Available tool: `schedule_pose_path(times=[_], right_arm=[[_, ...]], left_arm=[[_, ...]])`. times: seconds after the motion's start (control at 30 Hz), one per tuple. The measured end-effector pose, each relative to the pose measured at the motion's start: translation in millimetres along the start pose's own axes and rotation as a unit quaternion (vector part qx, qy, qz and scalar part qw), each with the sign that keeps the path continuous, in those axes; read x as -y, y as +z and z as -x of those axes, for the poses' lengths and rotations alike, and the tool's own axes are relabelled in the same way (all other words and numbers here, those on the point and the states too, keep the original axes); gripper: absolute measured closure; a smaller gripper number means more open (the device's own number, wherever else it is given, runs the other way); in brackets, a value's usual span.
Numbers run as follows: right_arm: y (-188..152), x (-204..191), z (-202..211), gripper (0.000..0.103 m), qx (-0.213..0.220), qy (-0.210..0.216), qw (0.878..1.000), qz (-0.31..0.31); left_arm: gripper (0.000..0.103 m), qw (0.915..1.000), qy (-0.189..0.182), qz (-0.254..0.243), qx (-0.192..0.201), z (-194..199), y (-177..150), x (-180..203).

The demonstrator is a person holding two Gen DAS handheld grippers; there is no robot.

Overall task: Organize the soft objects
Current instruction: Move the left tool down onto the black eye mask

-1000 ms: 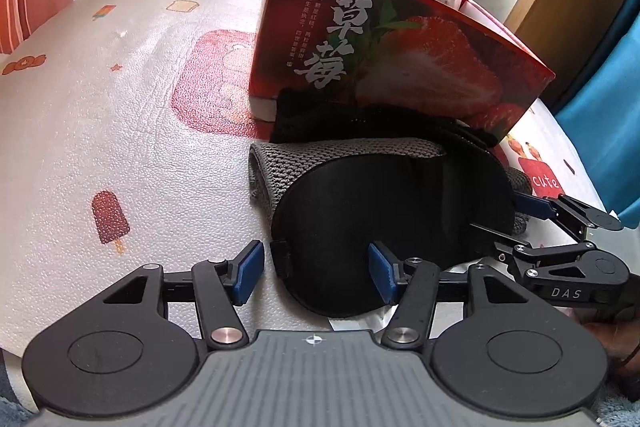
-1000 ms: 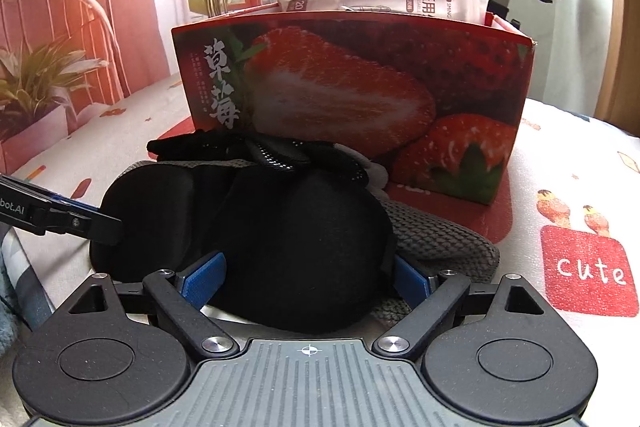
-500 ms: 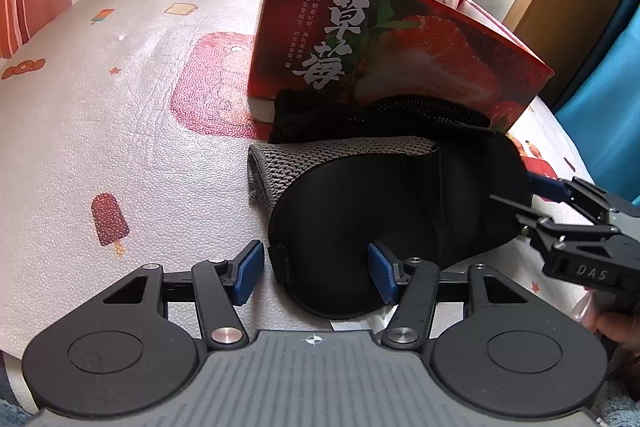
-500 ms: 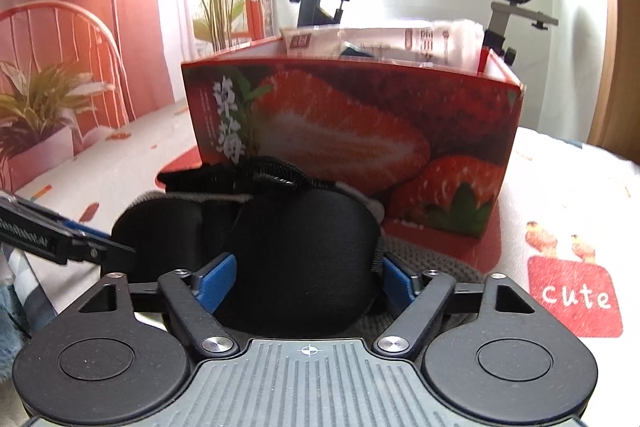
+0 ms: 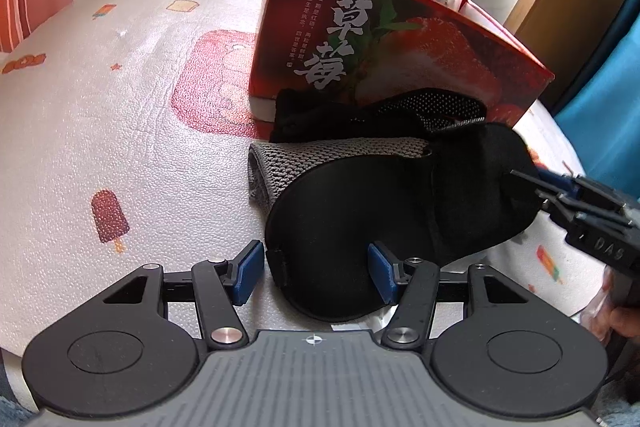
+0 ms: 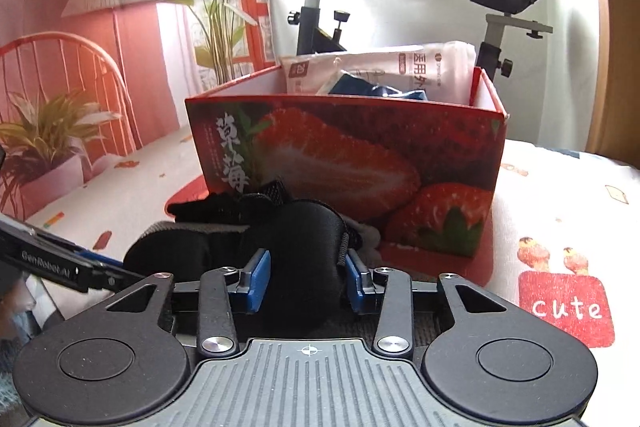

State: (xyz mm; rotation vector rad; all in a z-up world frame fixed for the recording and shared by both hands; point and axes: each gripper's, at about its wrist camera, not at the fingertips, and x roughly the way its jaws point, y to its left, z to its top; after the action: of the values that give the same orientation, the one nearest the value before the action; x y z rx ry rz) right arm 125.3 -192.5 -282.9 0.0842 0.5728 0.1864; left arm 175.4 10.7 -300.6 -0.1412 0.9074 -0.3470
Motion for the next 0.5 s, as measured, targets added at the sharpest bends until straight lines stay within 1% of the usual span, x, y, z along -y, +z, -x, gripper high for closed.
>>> schedule_pose_path(times=[0.13,0.27,0.33,0.37,0.47,0.5], right_arm=[[-1,-5,-3,0.069,-0.011,-0.009,1.000,0.013],[-4,-4,-6,0.069,-0.022,-0.012,1.000,0.010],[-5,-2,-7,0.069,-0.026,-0.011,1.000,0.006],[-5,-2,-7,0.069,-0.027,-0.009,1.000,0.004],[-4,-3,-6,0.068,-0.026,-0.004,1.000,0.003],[-3,-2,-5,0.066,-0.026,0.000,1.000,0.000]], left_arm=[[0.043,0.9995,-0.017,0.015,0.021,10,2,-4],[0.044,0.9986,-0.031,0.018,0.040,20,5,-3],[0.052,0.9984,-0.030,0.014,0.046,24,5,0],[0.062,0.9982,-0.031,0.012,0.050,25,6,0],[0.071,0.9974,-0.031,0.010,0.065,31,8,1],[0.073,0.9970,-0.030,0.009,0.070,33,7,1]])
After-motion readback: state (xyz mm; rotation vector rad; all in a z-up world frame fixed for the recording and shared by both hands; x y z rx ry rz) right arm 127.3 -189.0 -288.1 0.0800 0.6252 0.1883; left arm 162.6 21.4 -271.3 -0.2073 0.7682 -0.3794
